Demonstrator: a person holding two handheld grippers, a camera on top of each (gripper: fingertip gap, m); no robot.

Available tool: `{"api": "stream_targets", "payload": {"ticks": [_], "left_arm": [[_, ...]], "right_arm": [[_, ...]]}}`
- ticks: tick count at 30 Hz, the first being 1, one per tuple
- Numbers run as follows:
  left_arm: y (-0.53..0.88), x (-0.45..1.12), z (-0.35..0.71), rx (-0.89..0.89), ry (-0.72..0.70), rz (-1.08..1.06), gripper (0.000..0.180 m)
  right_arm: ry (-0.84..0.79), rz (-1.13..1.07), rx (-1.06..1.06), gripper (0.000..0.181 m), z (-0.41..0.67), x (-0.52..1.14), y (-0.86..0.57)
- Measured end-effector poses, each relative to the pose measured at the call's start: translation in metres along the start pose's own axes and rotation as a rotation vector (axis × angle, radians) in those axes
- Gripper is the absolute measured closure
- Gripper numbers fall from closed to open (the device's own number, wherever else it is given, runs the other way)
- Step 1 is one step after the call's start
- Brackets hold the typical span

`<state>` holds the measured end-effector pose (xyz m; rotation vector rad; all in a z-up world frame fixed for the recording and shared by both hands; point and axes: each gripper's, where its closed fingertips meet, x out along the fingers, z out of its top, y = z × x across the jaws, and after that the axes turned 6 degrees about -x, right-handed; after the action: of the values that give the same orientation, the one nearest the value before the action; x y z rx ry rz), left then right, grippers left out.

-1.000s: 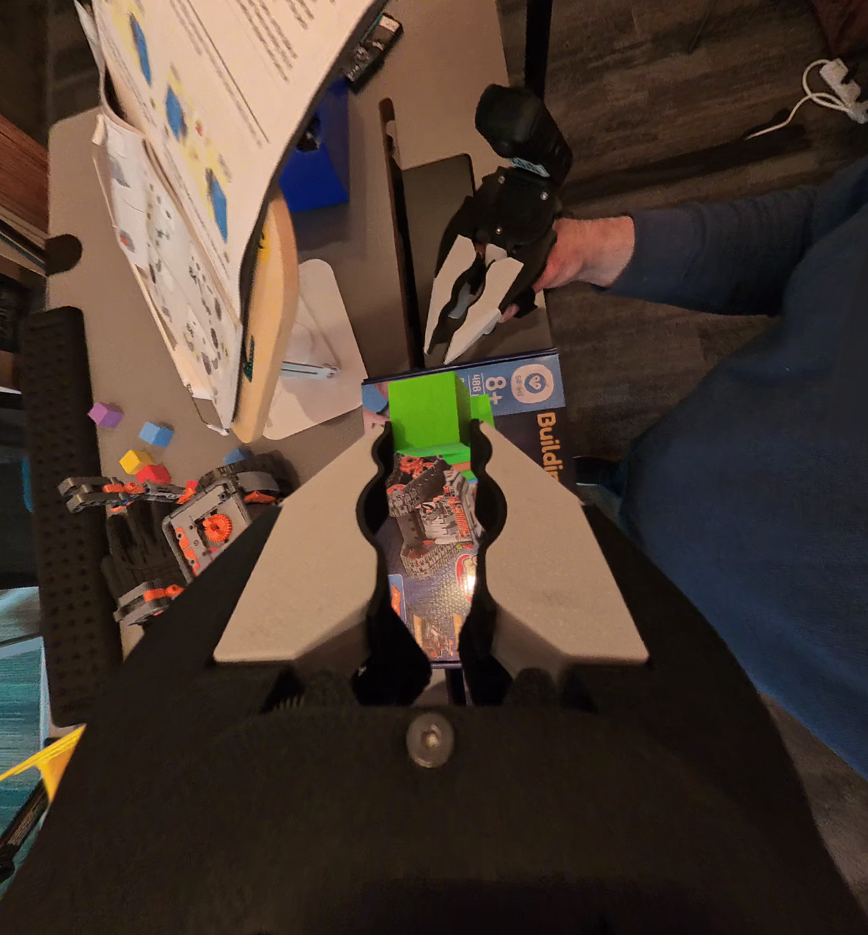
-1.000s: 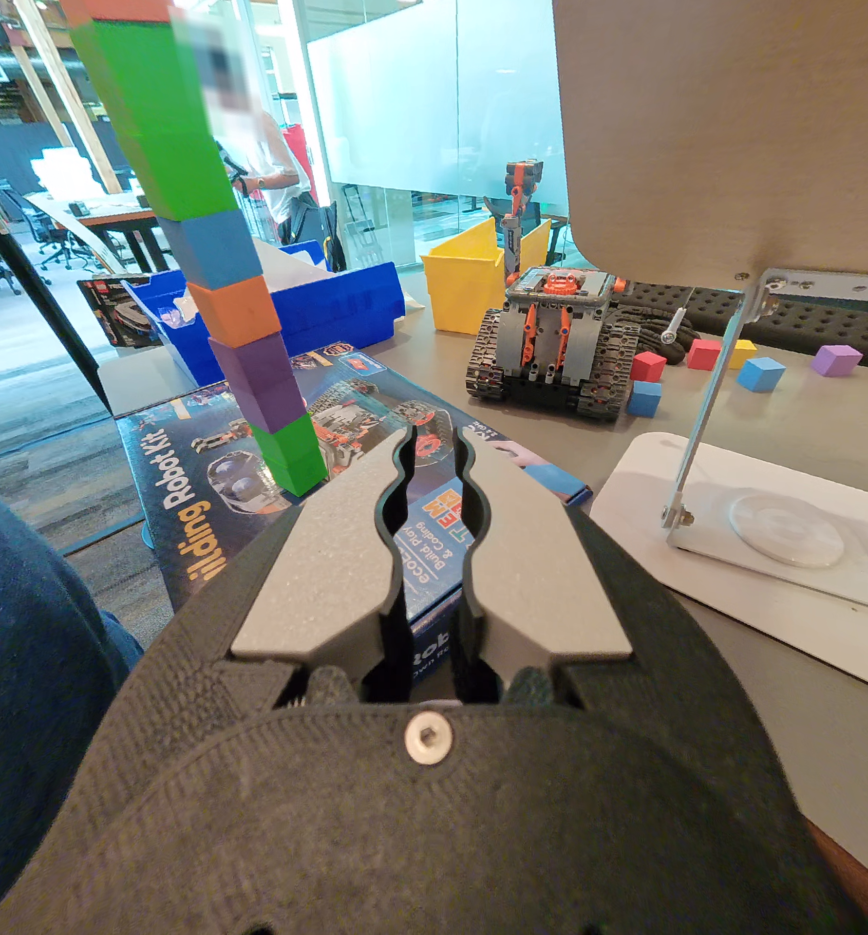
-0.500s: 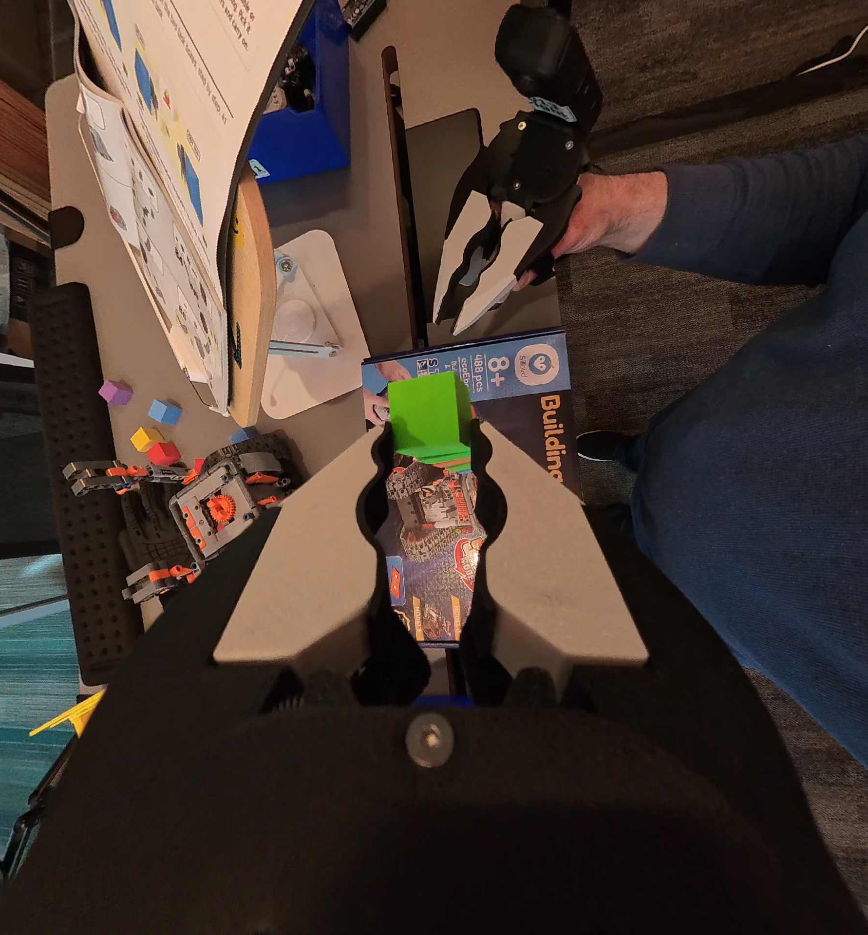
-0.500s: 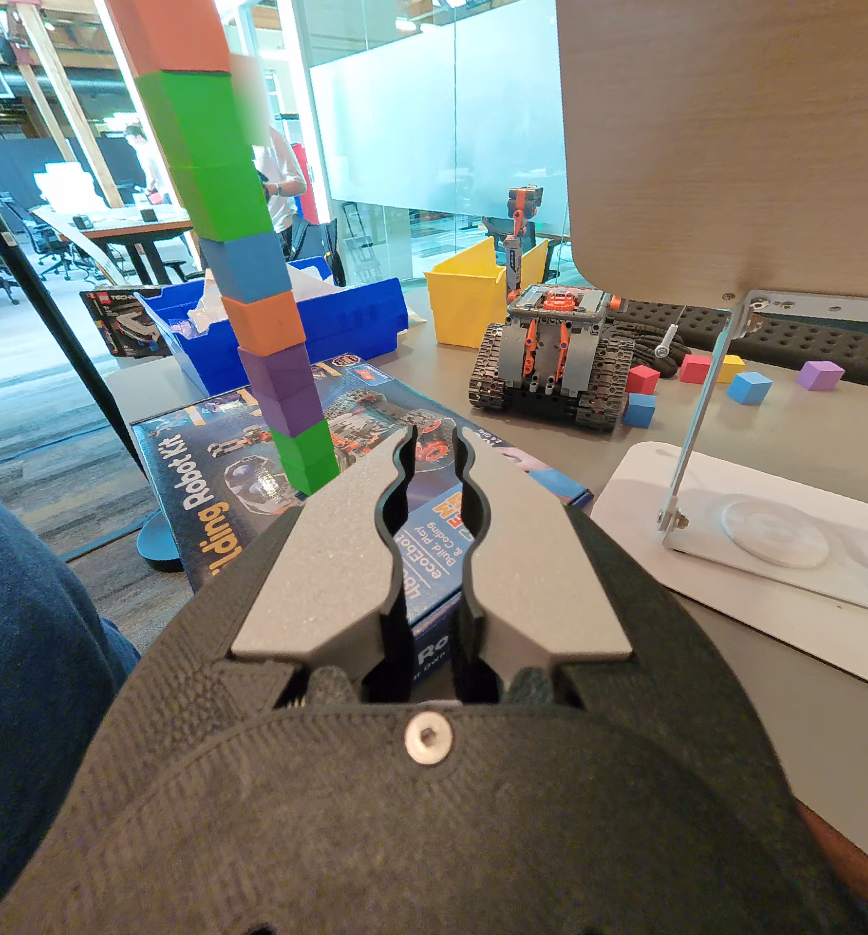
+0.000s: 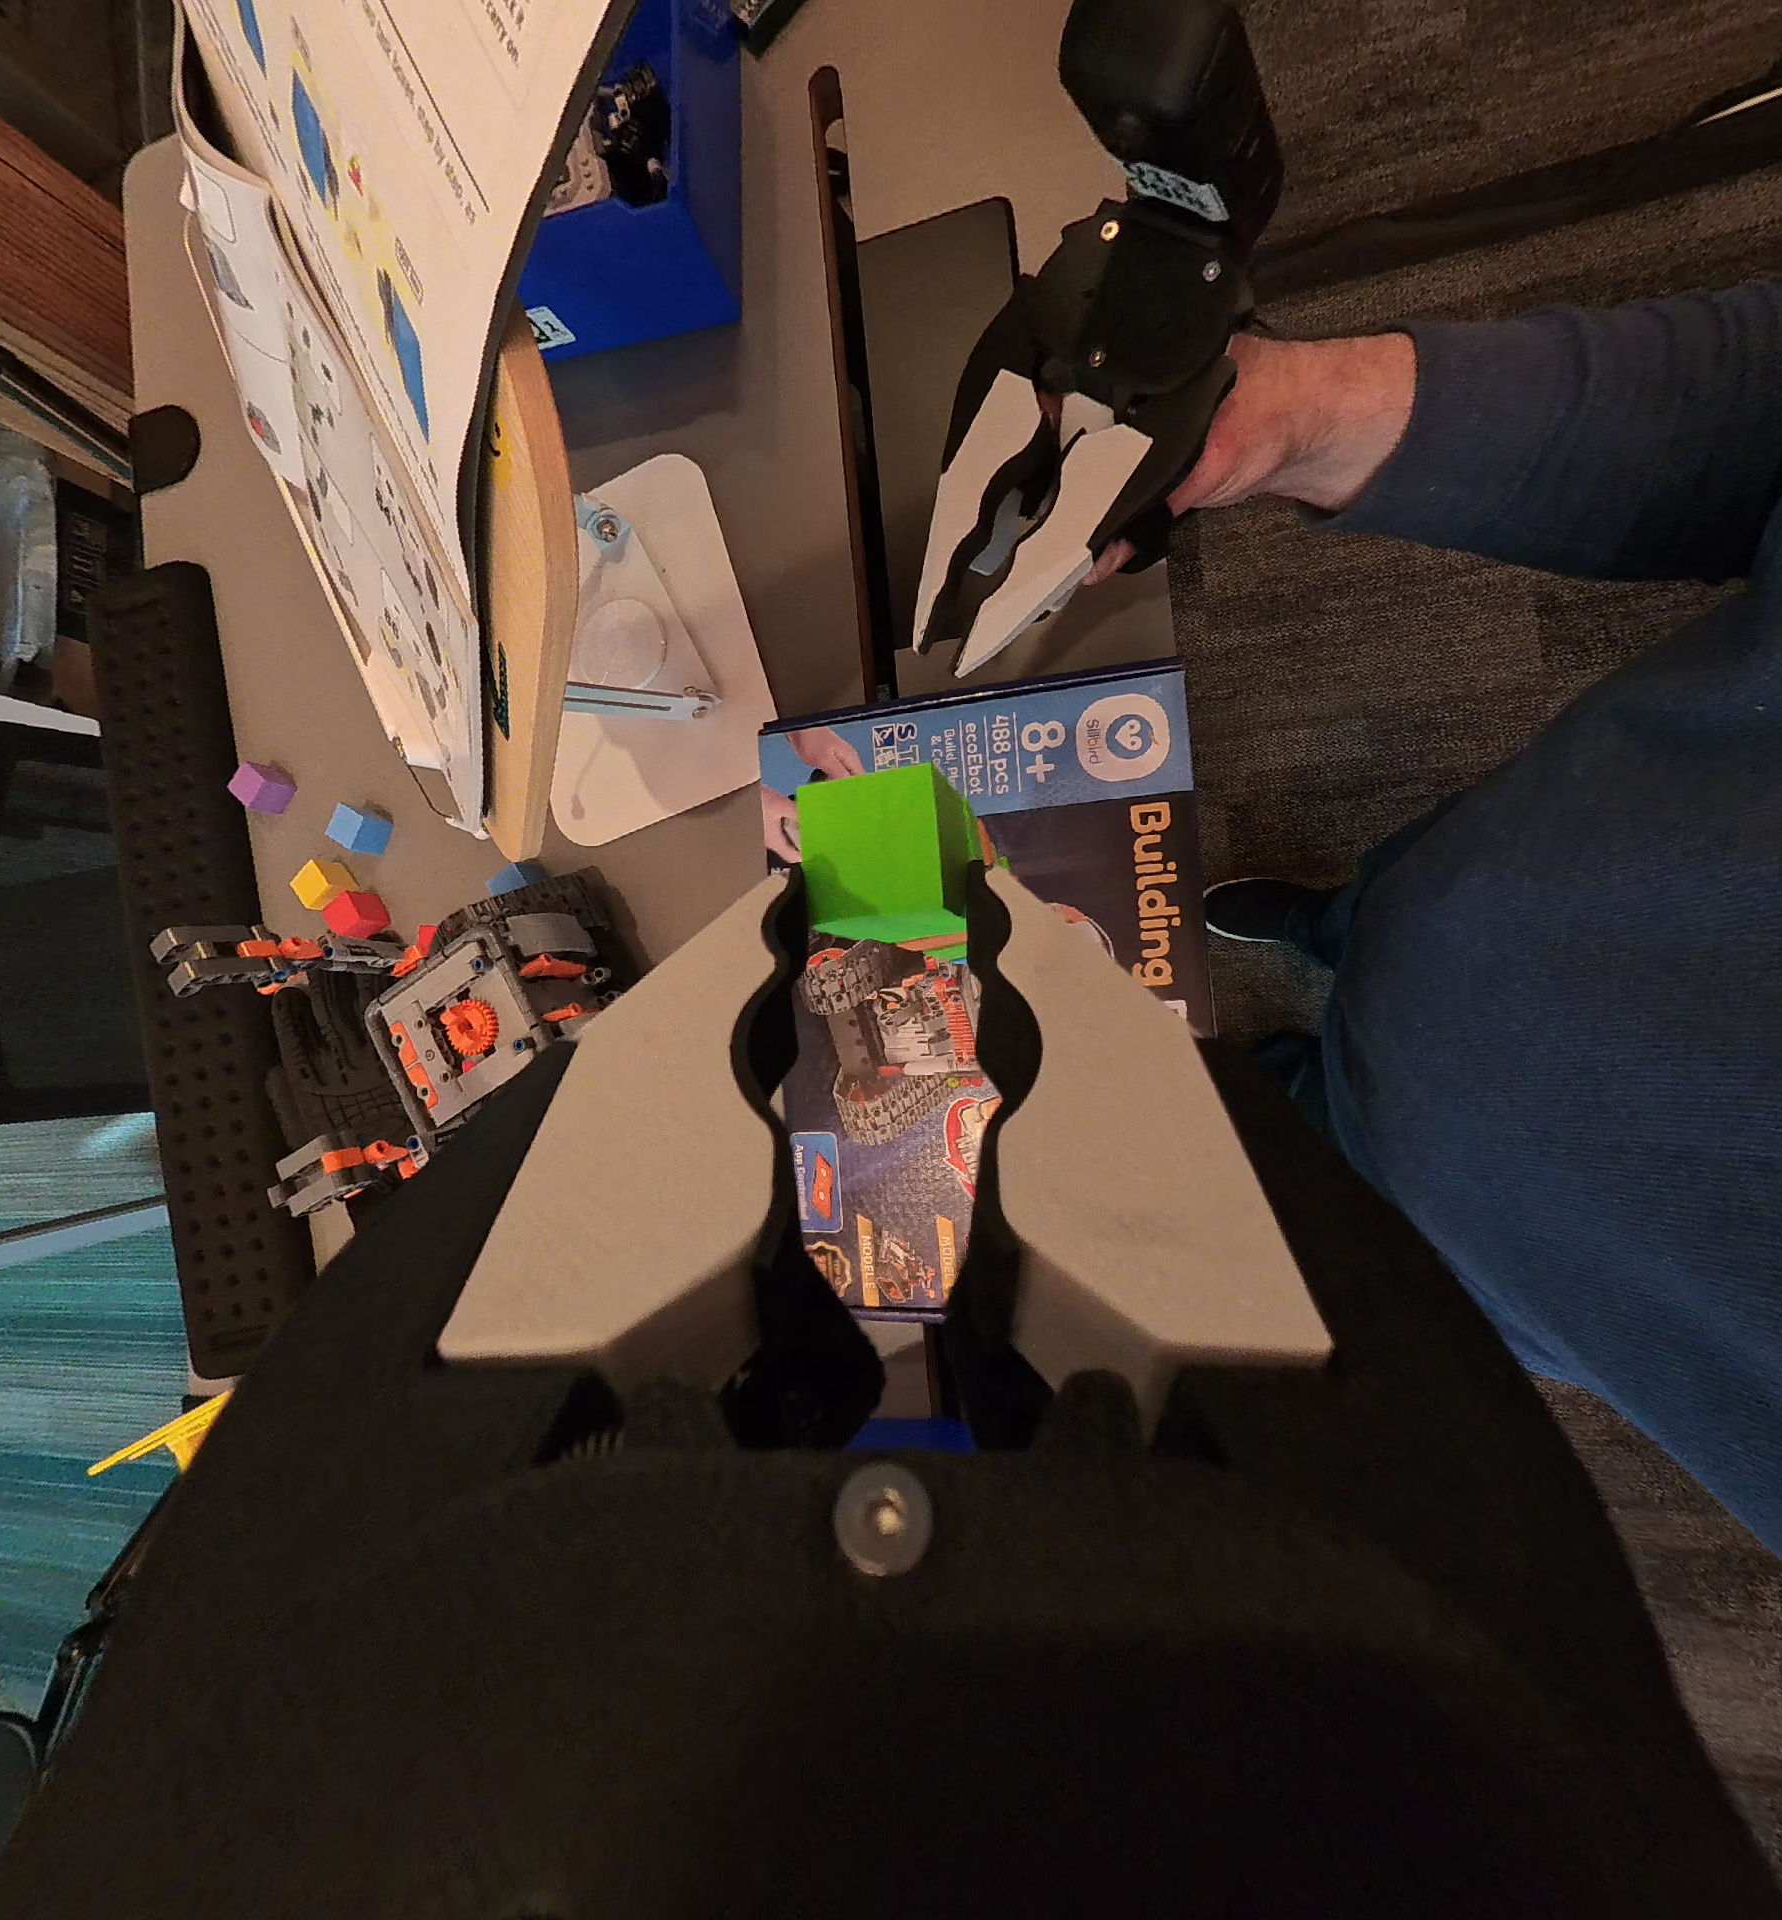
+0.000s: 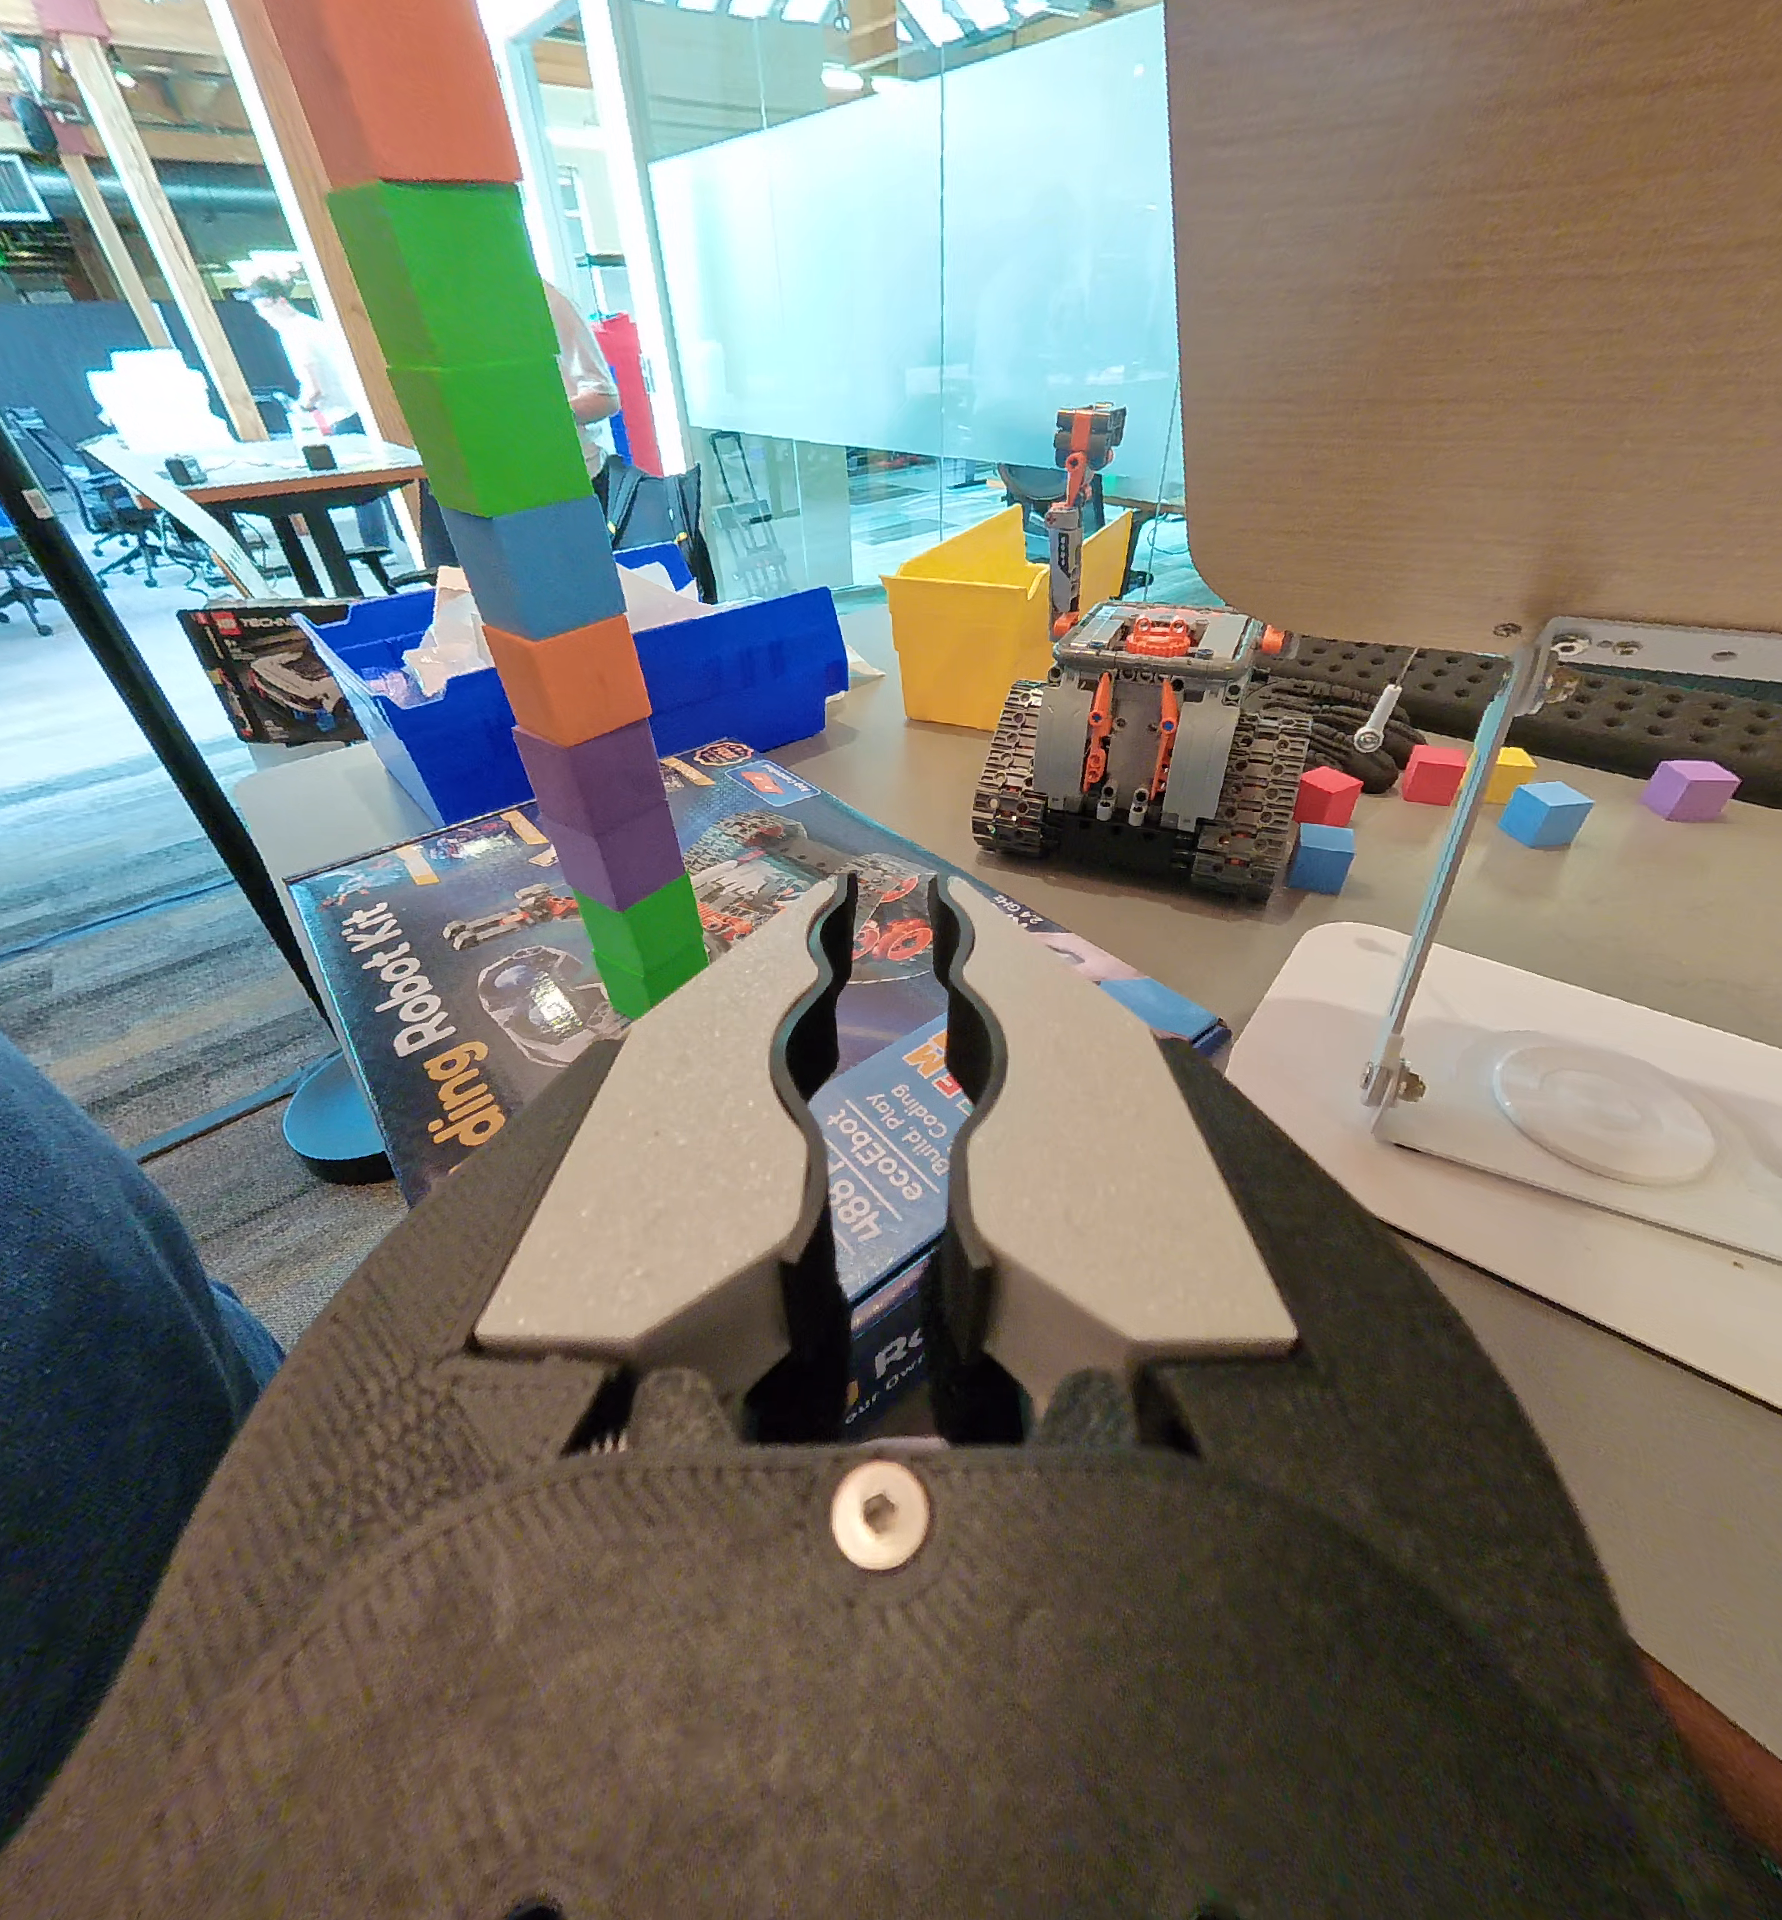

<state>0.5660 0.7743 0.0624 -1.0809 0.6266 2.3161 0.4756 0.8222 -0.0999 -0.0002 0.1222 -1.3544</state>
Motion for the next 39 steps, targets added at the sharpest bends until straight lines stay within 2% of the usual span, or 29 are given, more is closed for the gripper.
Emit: {"api": "stream_targets", "payload": {"ticks": [17,19,21,23,28,39], "left_arm": [[-0.0014,0.0048,-0.0002,0.022,0.007,0.026,0.151],[-0.0031,0.0054,-0.0010,0.016,0.008,0.013,0.149],[-0.0013,0.0049,-0.0009,0.016,0.004,0.023,0.139],[-0.0020,0.0038,0.0000,0.008,-0.006,0.012,0.139],[-0.0039,0.0022,0.0023,0.003,-0.021,-0.009,0.153],[-0.0031,0.0030,0.0029,-0.006,-0.013,0.008,0.154]], "right_arm": [[-0.014,0.003,0.001,0.169,0.0016,-0.0021,0.0007],[-0.015,0.004,-0.001,0.169,0.0021,-0.0019,0.0011],[-0.016,0.005,-0.002,0.168,0.0029,-0.0018,0.0012],[-0.018,0.005,-0.004,0.168,0.0034,-0.0018,0.0009],[-0.021,0.007,-0.004,0.169,0.0039,-0.0013,-0.0003],[-0.028,0.010,-0.002,0.169,0.0035,-0.0007,-0.0031]]}}
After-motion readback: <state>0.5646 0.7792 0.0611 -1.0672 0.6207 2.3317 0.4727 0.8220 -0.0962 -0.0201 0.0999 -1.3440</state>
